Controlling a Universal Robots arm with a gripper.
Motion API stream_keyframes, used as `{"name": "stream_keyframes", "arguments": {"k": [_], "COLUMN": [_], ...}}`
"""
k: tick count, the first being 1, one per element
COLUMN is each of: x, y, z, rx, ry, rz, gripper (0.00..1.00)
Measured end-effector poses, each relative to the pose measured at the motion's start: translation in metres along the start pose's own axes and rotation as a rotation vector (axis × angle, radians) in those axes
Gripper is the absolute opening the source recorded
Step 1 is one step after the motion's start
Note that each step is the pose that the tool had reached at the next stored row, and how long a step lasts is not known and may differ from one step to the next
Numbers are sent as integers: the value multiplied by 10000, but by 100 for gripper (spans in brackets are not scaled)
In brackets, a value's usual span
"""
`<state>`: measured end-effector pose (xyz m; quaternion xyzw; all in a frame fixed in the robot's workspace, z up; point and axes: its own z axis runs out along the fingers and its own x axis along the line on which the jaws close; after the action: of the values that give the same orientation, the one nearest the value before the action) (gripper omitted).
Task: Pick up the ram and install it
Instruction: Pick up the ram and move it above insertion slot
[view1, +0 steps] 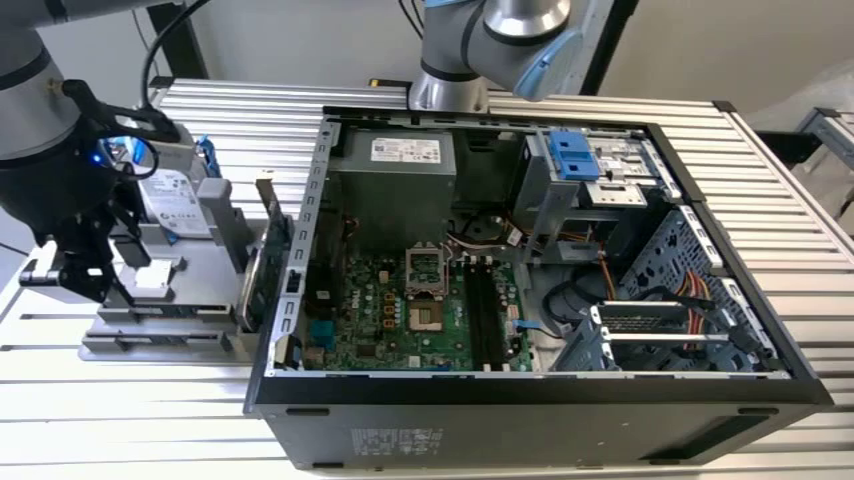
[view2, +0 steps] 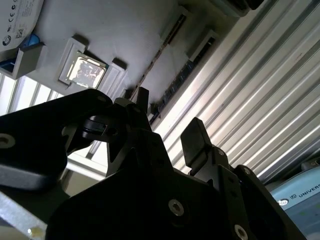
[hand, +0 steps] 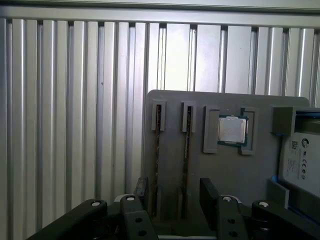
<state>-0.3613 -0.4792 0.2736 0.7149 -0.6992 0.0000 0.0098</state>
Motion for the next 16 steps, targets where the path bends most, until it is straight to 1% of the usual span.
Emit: {"name": "stream_keyframes", "arguments": {"k": [12, 16], "x": [-1, 26], "y": [0, 0], "z": [50, 74], "rx": [-3, -8], "ry": [-1, -1], "rz": [1, 0], "gripper": [100, 100]}}
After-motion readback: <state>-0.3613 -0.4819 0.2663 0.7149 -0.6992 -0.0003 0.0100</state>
